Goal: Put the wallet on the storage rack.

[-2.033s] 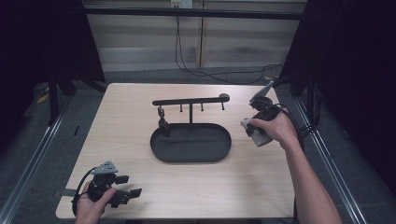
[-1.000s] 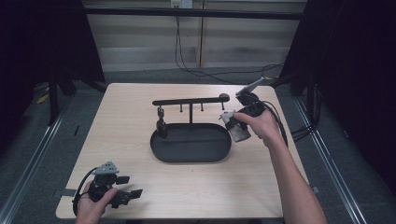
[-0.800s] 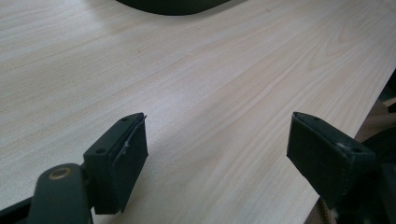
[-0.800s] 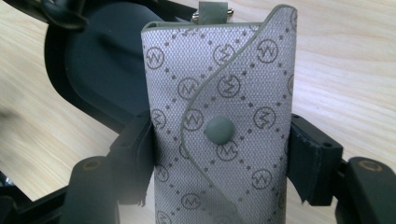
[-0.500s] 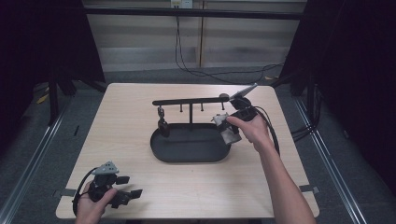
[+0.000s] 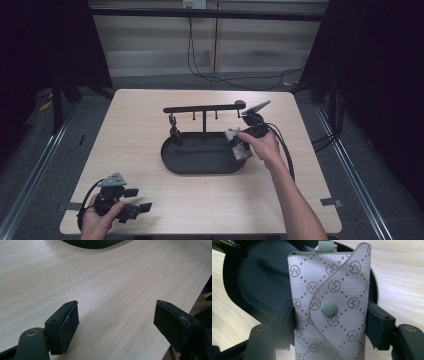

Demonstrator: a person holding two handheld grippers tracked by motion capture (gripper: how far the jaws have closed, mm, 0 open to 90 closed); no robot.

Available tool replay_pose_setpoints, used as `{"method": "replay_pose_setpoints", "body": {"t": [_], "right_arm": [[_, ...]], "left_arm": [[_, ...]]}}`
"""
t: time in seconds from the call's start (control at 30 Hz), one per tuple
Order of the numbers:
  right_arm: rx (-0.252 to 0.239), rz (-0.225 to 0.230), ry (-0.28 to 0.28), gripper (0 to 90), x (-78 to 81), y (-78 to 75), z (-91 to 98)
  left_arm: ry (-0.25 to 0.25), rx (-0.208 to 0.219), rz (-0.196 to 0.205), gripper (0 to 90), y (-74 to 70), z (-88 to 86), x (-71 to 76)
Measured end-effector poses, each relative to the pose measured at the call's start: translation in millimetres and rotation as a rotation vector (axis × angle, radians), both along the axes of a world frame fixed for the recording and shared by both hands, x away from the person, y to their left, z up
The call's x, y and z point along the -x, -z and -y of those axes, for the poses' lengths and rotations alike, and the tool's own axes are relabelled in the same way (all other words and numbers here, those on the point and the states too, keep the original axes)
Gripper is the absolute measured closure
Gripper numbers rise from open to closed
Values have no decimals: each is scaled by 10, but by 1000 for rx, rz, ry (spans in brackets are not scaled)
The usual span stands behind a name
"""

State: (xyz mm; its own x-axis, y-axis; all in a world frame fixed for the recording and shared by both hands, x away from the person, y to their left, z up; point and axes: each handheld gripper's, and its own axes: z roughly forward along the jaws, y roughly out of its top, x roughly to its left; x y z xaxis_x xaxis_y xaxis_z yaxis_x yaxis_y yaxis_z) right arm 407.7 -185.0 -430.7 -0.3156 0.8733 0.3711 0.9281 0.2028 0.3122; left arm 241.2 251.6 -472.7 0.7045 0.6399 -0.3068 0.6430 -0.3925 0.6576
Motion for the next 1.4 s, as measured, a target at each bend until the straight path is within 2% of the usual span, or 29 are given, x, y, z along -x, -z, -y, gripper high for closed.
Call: {"method": "replay_pose_setpoints", "body": {"t": [0.2,0.37,0.63,0.77,1.13,1.4], "right_arm": [[-20,0,29,328,-3,110,-12],[-32,10,40,327,1,143,-27],[-75,10,90,327,5,235,-56],[-102,3,89,326,5,293,-43],[-44,-17,90,322,-8,377,-128],[-19,-17,89,302,-19,437,-166]], "left_arm": [[3,2,-1,202,-3,-10,-2],[3,2,-2,202,-3,-6,-2],[1,3,-3,202,-3,-8,1],[-2,1,-1,202,1,-5,-1],[0,-2,-3,202,2,-3,-1],[-1,0,-1,202,0,-5,1]]}}
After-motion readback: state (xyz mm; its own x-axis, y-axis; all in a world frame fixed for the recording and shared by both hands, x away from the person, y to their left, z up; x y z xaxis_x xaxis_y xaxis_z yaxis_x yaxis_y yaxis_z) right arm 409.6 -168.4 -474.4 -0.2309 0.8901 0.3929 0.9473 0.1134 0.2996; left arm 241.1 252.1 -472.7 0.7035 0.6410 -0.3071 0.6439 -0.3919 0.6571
